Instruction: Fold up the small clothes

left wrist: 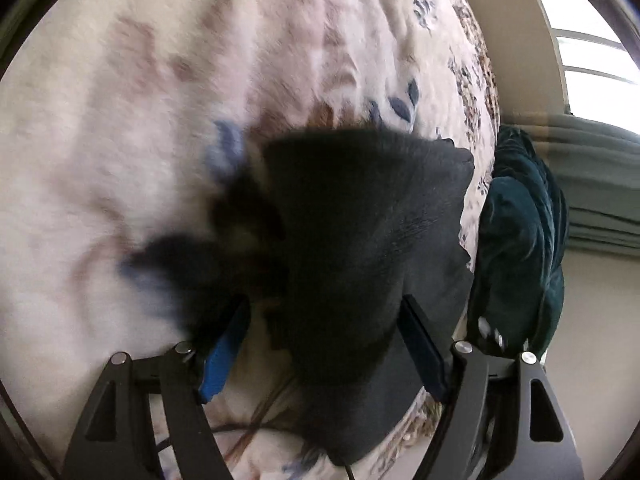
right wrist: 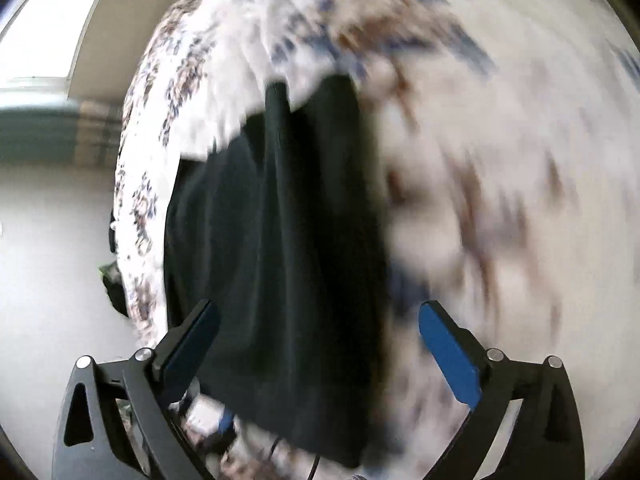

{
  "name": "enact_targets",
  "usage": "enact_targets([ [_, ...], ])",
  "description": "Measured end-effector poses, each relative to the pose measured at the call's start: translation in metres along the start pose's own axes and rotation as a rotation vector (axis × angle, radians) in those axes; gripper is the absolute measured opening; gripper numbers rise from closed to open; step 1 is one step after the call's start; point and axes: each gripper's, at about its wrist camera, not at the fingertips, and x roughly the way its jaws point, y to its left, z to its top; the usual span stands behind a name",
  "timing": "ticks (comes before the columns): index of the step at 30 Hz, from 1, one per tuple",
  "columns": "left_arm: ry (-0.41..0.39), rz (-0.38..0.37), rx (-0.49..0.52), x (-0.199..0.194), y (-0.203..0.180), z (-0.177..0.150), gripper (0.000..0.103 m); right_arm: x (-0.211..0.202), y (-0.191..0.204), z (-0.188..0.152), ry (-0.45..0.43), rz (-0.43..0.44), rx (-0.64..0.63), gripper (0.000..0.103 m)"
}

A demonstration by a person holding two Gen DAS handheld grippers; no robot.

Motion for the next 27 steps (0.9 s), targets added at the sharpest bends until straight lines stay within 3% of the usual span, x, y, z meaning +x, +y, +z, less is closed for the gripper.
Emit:
enact_targets([
  [3, -0.051, 0.017, 0.001, 0.012, -0.005, 0.001, 0.075, 0.031, -0.007, 0.058, 0.034, 0.025, -0.050, 0.102],
  [6, -0.128, 0.014, -0.003, 0.011, -0.013, -0.001, 0.072, 0.066, -0.009, 0.090, 0.132, 0.096, -0.019, 0.102],
  [7, -0.158, 0.010, 0.021, 0.009, -0.019, -0.002, 0.041, 0.077, -0.016, 0.093, 0.163, 0.103, -0.004, 0.103],
  [9, -0.171, 0.037, 0.095, 0.008, -0.035, 0.002, 0.029, 0.078, -0.017, 0.096, 0.148, 0.145, 0.003, 0.098],
  [10, -0.169, 0.050, 0.121, 0.006, -0.042, 0.005, 0.027, 0.074, -0.014, 0.095, 0.118, 0.167, -0.013, 0.053],
  [11, -0.158, 0.063, 0.144, 0.006, -0.049, 0.008, 0.026, 0.077, -0.010, 0.095, 0.123, 0.165, -0.026, 0.017],
  [15, -0.085, 0.109, 0.330, 0.000, -0.086, 0.033, 0.024, 0.064, -0.012, 0.083, 0.060, 0.191, 0.032, 0.017],
  [19, 0.022, 0.134, 0.506, 0.008, -0.127, 0.074, 0.023, 0.026, -0.026, 0.035, -0.002, 0.230, 0.118, 0.016],
  [21, 0.157, 0.153, 0.525, 0.037, -0.136, 0.105, 0.025, 0.008, -0.034, -0.007, -0.013, 0.224, 0.170, 0.015],
  [22, 0.203, 0.188, 0.518, 0.052, -0.136, 0.117, 0.032, 0.002, -0.037, -0.026, -0.015, 0.212, 0.194, 0.015],
  [24, 0.250, 0.246, 0.487, 0.070, -0.129, 0.131, 0.043, -0.004, -0.037, -0.065, -0.010, 0.168, 0.213, 0.015],
  [25, 0.248, 0.244, 0.465, 0.069, -0.125, 0.130, 0.044, -0.002, -0.036, -0.076, -0.011, 0.145, 0.226, 0.021],
  [26, 0.230, 0.232, 0.455, 0.062, -0.124, 0.127, 0.044, -0.002, -0.038, -0.083, -0.023, 0.135, 0.259, 0.041],
  [27, 0.202, 0.241, 0.458, 0.053, -0.121, 0.121, 0.044, -0.004, -0.040, -0.086, -0.024, 0.134, 0.279, 0.054],
])
